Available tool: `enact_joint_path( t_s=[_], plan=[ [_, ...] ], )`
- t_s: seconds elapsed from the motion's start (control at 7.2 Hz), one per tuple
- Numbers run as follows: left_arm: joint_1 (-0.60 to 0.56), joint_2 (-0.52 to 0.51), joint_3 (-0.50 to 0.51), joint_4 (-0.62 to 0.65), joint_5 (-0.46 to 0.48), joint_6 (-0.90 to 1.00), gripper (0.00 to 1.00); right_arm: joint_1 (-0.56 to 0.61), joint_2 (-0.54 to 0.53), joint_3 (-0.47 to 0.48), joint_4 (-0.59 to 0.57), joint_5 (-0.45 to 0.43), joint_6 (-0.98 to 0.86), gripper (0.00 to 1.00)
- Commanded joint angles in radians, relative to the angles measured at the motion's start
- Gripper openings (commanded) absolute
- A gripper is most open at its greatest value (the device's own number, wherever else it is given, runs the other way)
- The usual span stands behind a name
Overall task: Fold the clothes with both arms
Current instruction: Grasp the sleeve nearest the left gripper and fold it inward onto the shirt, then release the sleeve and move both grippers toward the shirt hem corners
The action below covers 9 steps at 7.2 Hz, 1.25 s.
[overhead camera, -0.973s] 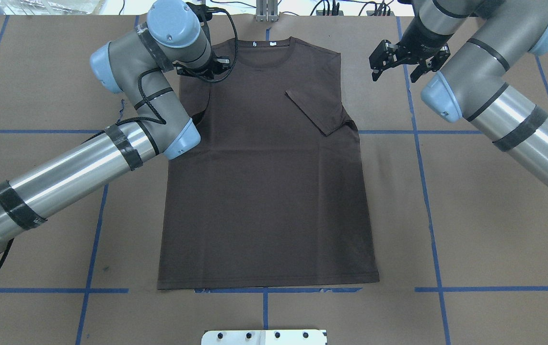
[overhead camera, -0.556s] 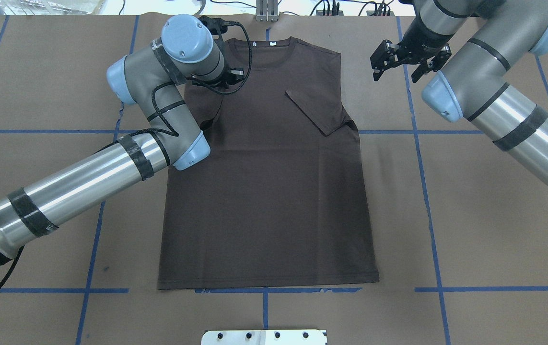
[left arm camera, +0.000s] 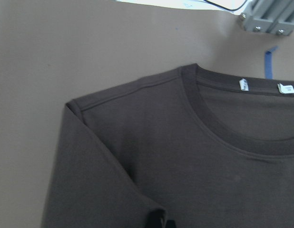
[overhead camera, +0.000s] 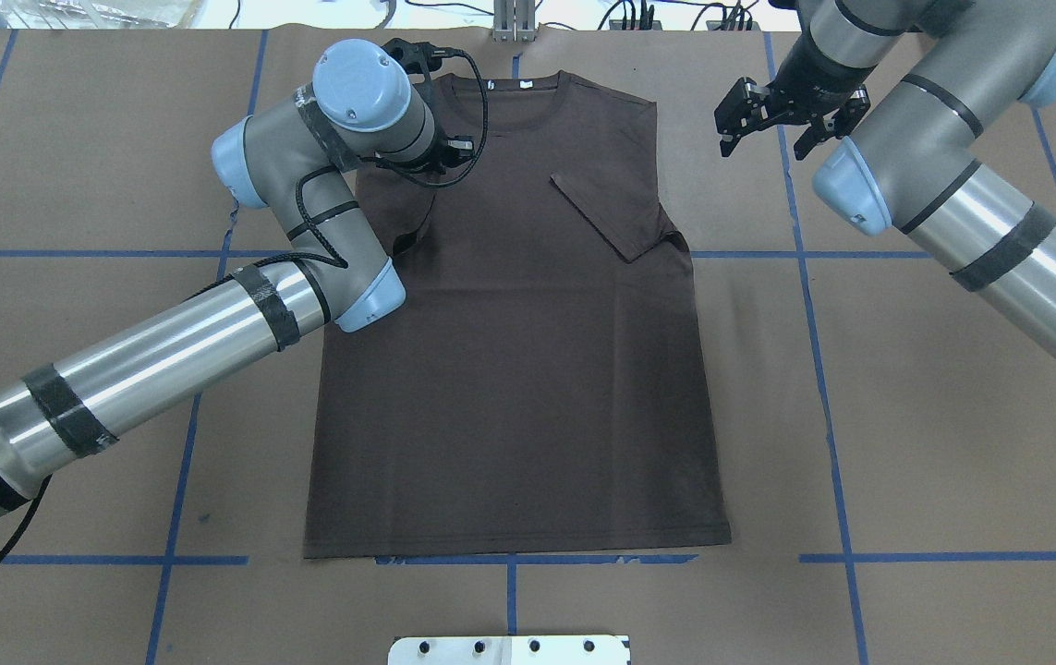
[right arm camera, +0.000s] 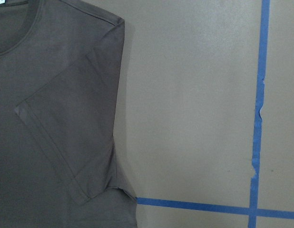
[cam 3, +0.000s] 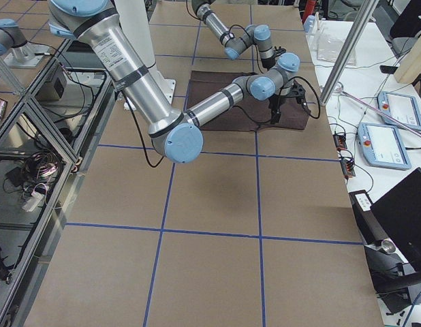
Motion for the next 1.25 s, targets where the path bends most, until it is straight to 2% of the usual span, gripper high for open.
enact_joint_path(
  t_s=[0.0,0.14,0.28,0.69,0.83,0.97,1.11],
  plan=[
    [-0.002,-0.003,0.029,-0.100,0.001,-0.017,0.00,0.000,-0.002,-0.001,0.001,0.000,0.000,1.00],
    [-0.002,-0.003,0.054,-0.146,0.001,-0.050,0.40,0.000,0.000,-0.001,0.001,0.000,0.000,1.00],
    [-0.001,-0.002,0.057,-0.159,0.001,-0.049,0.99,0.000,0.000,-0.001,0.003,0.000,0.000,1.00],
    [-0.008,-0.002,0.039,-0.167,-0.017,-0.046,1.00,0.000,-0.011,0.011,0.010,0.000,0.000,1.00],
    [-0.011,0.014,0.010,-0.109,-0.074,-0.043,1.00,-0.002,-0.049,0.057,0.012,-0.002,0.002,1.00],
    [-0.014,0.093,-0.117,-0.034,-0.109,-0.038,1.00,-0.017,-0.127,0.171,0.013,-0.006,0.026,1.00],
    [-0.019,0.195,-0.265,0.024,-0.134,0.016,1.00,-0.047,-0.229,0.307,0.015,-0.030,0.138,1.00]
  ],
)
